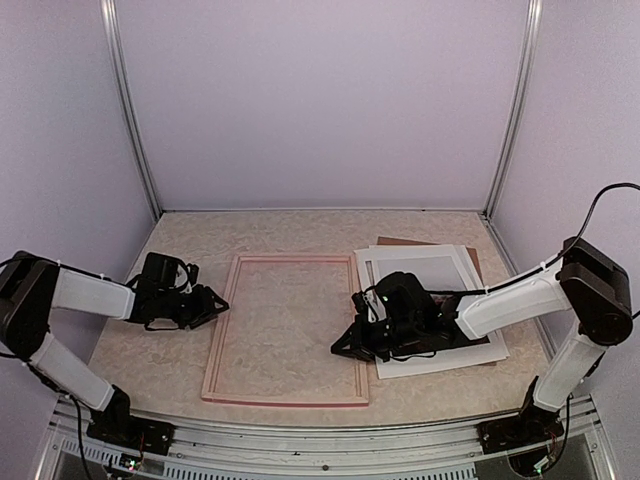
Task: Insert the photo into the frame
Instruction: Pass from the right arm to the left
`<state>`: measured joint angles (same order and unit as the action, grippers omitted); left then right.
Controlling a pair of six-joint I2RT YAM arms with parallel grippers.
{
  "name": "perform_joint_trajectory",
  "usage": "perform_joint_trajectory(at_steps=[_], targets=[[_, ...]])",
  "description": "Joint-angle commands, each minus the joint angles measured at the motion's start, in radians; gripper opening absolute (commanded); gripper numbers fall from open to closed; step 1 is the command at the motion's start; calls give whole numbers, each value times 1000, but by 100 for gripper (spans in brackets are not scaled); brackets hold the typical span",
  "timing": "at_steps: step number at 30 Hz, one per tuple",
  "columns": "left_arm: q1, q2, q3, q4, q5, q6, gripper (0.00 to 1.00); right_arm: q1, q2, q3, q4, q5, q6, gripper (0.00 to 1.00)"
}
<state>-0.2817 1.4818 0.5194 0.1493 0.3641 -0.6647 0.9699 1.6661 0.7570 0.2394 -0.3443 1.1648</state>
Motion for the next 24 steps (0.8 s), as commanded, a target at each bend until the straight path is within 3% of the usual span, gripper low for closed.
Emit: perform_joint_trajectory(at_steps=[1, 13, 18, 24], targets=[[4, -78, -13, 59, 45, -4, 42, -7, 17, 16, 2, -11, -20, 5], [6, -133, -24, 105, 87, -6, 18, -14, 23, 9, -3, -13, -31, 5], [5, -143, -22, 111, 96, -1, 1, -17, 18, 14, -17, -9, -51, 11], [-9, -199, -6, 80, 90, 9, 0, -35, 15, 22, -74, 14, -113, 23]])
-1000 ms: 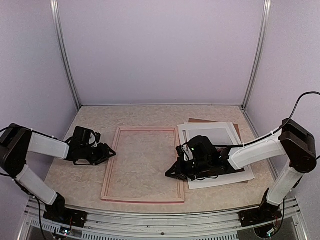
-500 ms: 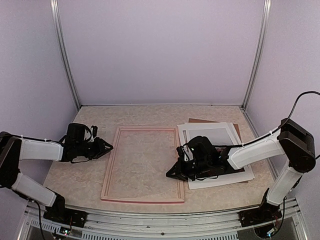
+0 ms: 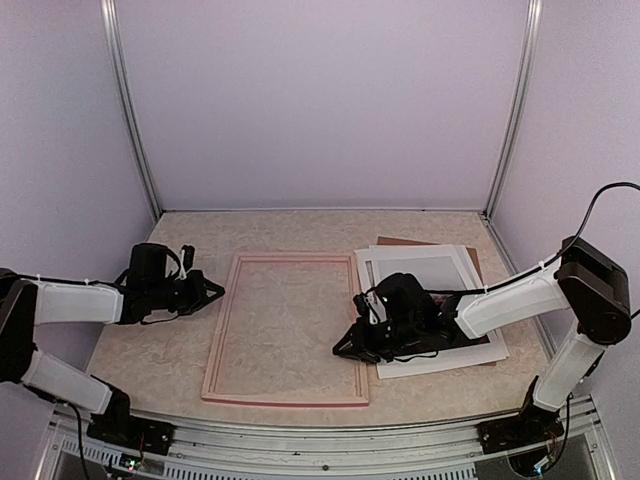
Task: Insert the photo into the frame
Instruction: Pass from the right arm to the left
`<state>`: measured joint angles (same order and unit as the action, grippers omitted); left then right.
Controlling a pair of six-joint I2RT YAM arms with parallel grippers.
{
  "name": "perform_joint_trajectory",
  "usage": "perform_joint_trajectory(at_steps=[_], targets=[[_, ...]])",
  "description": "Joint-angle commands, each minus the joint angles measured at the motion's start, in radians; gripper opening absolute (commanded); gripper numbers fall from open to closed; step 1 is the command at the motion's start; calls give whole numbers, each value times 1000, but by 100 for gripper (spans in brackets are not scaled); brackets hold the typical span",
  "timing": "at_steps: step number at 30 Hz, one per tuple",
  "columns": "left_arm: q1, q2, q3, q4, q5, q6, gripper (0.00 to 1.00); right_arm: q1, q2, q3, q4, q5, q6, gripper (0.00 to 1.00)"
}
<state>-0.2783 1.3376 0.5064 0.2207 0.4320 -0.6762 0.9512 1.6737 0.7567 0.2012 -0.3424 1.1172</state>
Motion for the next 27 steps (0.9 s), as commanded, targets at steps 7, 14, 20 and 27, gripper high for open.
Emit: perform_joint_trajectory(at_steps=[7, 14, 20, 27], targets=[[-92, -140, 35, -51, -7, 71, 0, -61, 18, 11, -88, 42, -150, 36], [-129, -229, 40, -64, -17, 110, 0, -68, 7, 14, -158, 97, -242, 57], [-129, -285, 53, -91, -23, 133, 0, -71, -69, 31, -234, 204, -331, 66], [-134, -297, 32, -25, 33, 127, 0, -91, -159, 42, -233, 225, -415, 67]])
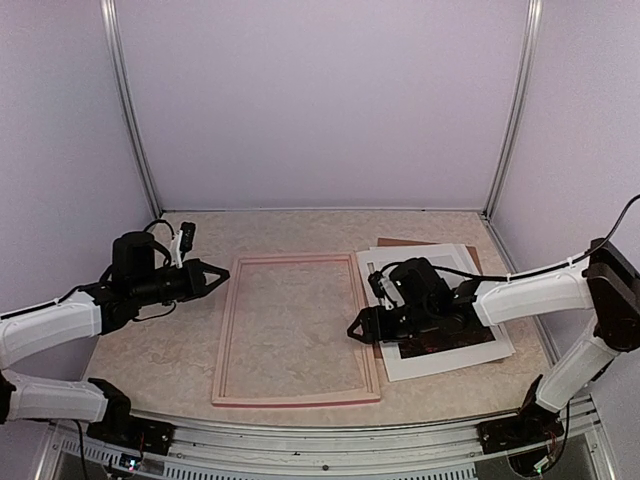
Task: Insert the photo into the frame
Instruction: Pass from the right arm to the left, then pass from the left arm to the right
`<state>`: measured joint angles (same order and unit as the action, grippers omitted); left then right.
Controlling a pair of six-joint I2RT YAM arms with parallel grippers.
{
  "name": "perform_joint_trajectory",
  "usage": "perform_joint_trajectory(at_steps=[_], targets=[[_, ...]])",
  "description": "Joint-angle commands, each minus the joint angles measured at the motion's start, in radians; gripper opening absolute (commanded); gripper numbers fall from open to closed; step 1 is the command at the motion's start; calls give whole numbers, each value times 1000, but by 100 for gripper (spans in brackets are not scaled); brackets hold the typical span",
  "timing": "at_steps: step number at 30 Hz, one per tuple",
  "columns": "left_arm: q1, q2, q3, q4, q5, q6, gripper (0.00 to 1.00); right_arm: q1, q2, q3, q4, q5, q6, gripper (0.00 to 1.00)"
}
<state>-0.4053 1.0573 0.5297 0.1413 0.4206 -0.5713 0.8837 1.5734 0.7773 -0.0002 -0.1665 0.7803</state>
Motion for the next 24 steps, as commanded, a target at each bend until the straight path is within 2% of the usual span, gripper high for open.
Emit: perform_joint_trajectory(at_steps=[1, 8, 14, 19, 24], targets=[[-8, -19, 6, 64, 50, 22, 0, -31, -72, 15, -20, 47, -97, 67], [-41, -94, 4, 96, 61, 35, 0, -124, -161, -27, 114, -70, -244, 68], [-66, -155, 37, 104, 88, 38, 0, -172, -140, 31, 131, -137, -343, 73], [-82, -172, 67, 116, 115, 27, 0, -229, -130, 43, 196, -259, -373, 75], [-92, -183, 75, 160, 140, 1, 0, -280, -119, 39, 258, -359, -375, 84]])
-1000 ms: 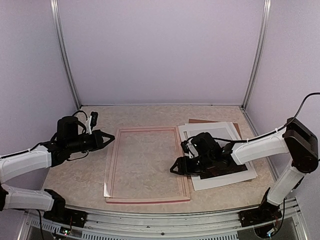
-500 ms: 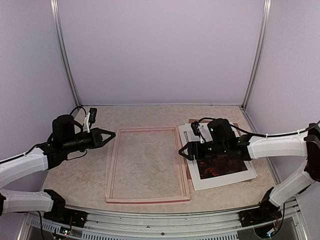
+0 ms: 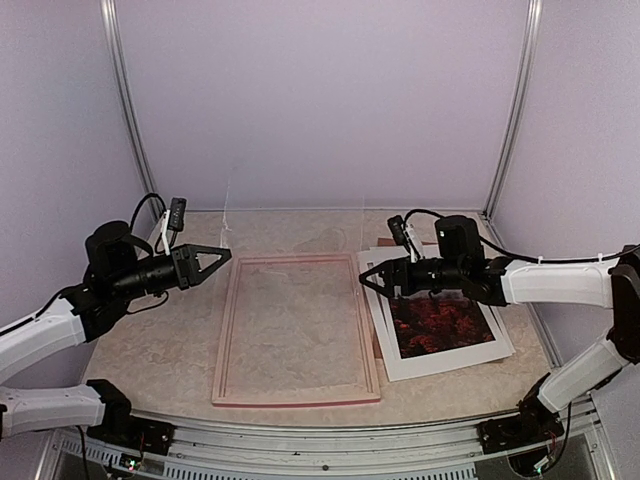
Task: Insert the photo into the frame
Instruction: Pass from the left arm to the right
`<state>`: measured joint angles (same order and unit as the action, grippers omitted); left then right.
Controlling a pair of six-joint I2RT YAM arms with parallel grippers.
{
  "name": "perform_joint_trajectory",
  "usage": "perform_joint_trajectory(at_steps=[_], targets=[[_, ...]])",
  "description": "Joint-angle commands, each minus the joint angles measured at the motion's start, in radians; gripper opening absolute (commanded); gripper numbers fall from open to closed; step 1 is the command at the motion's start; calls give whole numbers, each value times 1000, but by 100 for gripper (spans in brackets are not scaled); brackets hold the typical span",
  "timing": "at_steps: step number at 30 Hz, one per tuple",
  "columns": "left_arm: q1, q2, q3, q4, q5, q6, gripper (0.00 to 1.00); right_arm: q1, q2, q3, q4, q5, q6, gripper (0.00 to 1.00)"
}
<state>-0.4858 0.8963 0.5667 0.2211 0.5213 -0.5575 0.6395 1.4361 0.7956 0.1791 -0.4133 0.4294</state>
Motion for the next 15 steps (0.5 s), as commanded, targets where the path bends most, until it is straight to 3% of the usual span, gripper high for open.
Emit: perform_joint_trajectory(at_steps=[1, 15], targets=[[-14, -24, 38, 93, 44, -24, 0, -46, 26, 21, 90, -128, -16, 85], [-41, -31, 33, 187, 54, -108, 0, -89, 195, 16, 402, -370, 124, 85]])
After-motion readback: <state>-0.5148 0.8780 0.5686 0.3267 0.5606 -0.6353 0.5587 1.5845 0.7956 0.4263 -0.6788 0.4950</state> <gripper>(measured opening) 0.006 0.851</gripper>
